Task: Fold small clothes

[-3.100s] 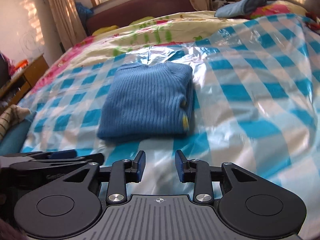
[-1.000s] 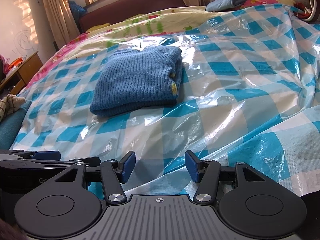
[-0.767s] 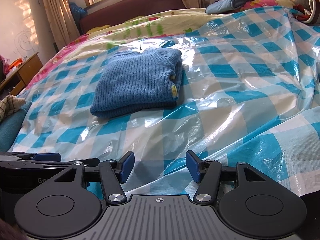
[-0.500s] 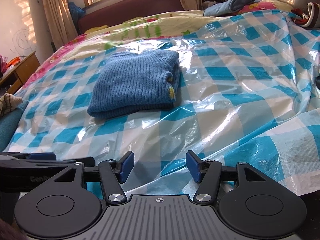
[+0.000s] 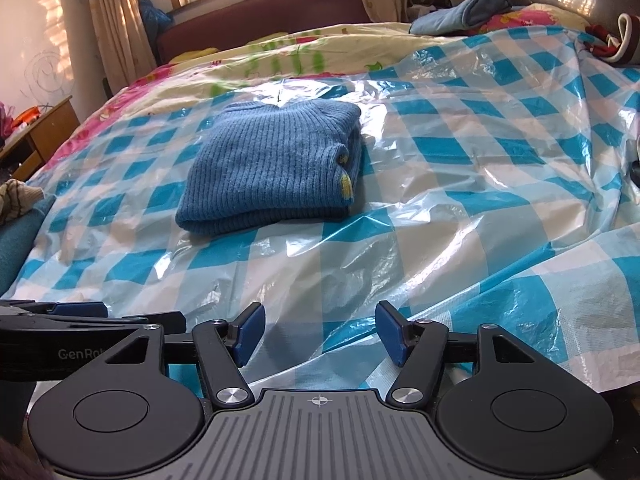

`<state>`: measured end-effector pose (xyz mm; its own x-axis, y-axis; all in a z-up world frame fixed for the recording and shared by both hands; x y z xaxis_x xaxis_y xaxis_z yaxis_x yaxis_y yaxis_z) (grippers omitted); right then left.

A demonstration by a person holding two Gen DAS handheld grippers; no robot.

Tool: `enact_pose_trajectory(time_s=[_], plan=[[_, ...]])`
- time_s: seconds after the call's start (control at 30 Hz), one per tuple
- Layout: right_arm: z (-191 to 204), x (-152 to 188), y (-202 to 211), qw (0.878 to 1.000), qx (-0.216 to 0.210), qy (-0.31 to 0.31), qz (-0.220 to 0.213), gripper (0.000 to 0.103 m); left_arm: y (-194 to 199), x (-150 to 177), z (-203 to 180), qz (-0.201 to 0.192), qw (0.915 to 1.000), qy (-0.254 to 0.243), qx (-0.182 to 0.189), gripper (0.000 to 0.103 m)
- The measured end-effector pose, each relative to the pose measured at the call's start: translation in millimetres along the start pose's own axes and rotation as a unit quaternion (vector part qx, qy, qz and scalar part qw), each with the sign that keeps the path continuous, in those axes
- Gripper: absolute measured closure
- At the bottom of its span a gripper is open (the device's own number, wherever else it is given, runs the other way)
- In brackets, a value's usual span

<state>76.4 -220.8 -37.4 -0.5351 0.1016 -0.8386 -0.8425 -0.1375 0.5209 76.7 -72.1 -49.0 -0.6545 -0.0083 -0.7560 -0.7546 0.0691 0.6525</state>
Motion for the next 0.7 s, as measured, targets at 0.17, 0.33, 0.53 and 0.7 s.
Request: enact_pose_trajectory(time_s=[0.17,0.33,0.53,0.7], plan=[[-0.7,-2.4,2.4,1.000,-0.004,-0.002,-0.007,0.039,2.7,-1.9,-0.9,-0.004,1.0000,-0.002,-0.004,0.017],[0.0,-3.0,3.7,1.000,-0.003,-0.001,-0.011,0.039,3.1,-2.8,-2.1,-0.007,0.9999,-0.005,-0.009,0.017],[1.1,-2.0,1.7,1.000,-0.006,-0.002,-0.004,0.039,-0.8,-0.2,-0.1,0.002,0.9999,0.001,-0.010,0.017],[2.2,-1.5,0.8,1.000,-0.007,-0.003,-0.002,0.039,-0.7,-0.7,0.1,0.002,0.9999,-0.002,-0.014,0.017]])
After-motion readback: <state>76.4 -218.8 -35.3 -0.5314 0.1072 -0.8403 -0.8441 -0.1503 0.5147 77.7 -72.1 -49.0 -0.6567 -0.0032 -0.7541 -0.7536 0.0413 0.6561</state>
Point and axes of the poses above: each gripper's, at about its wrist camera, not at the fingertips, and y roughly against the way its jaws point, z to its left, x to its underside, the point moved 5 cm from there along -y, roughly the way its jaws point, and after that the axes turned 14 degrees about -z, right-handed, at the moved point
